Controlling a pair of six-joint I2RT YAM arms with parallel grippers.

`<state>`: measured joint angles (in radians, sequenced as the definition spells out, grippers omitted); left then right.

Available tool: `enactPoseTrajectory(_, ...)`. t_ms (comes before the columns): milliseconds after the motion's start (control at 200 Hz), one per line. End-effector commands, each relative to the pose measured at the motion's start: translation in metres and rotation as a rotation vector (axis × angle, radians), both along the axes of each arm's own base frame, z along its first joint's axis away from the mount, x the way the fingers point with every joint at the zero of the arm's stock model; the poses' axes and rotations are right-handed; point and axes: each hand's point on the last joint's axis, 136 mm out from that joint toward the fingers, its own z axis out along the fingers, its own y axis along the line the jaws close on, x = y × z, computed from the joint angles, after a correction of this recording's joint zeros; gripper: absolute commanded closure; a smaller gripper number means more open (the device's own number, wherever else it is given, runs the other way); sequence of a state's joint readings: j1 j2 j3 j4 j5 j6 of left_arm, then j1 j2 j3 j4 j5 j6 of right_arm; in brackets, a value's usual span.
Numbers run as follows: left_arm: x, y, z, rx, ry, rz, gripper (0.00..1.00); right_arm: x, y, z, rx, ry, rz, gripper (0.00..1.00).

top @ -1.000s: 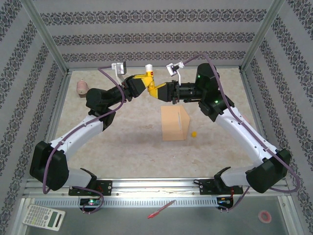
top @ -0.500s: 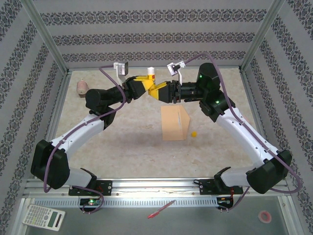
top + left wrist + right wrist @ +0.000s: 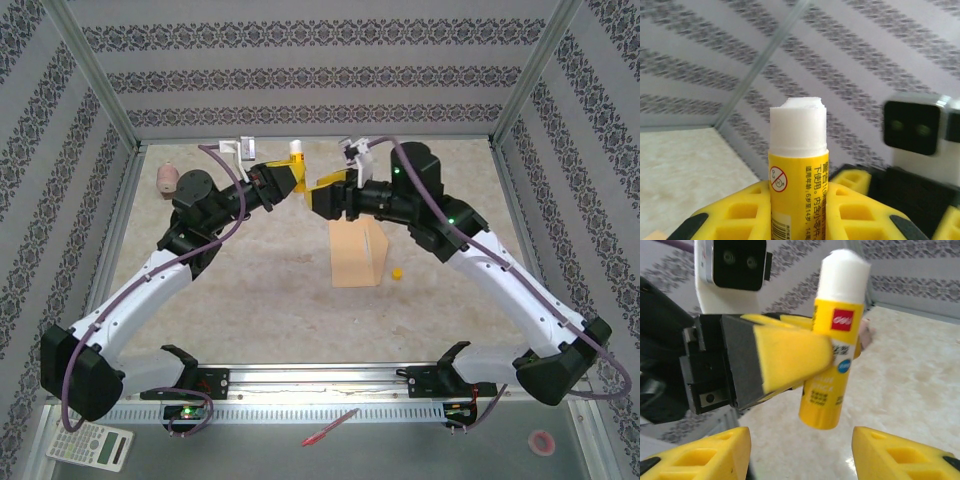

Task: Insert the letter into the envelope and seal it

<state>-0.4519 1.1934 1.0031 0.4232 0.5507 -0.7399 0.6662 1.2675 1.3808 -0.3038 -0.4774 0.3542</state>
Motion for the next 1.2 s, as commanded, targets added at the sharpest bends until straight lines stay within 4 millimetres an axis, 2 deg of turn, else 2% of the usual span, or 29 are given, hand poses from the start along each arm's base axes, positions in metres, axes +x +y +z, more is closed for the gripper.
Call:
enactPoseTrajectory(0, 0.016, 0.009, -0.022, 0.033, 0.075, 0.109, 1.0, 0.018, 0.004, -0.024, -0.127, -0.042, -0.097, 0.45)
enactPoseTrajectory(95, 0.018, 0.008, -0.025, 0.014, 0.088, 0.104, 1.0, 0.019, 0.016, -0.033, -0.158, -0.038, -0.083, 0.45)
enactPoseTrajectory(275, 0.02, 0.006, -0.027, -0.004, 0.099, 0.097, 1.0, 0.024, 0.026, -0.042, -0.174, -0.018, -0.07, 0.45)
enactPoseTrajectory(550, 0.022, 0.003, -0.027, -0.02, 0.109, 0.081, 1.0, 0.028, 0.028, -0.056, -0.215, -0.014, -0.093, 0.46)
enactPoseTrajectory(969, 0.024, 0.003, -0.028, -0.033, 0.12, 0.085, 1.0, 0.035, 0.027, -0.064, -0.244, -0.02, -0.124, 0.47)
enactPoseTrajectory(1194, 0.025, 0.002, -0.028, -0.043, 0.124, 0.081, 1.0, 0.032, 0.025, -0.064, -0.252, -0.026, -0.112, 0.47)
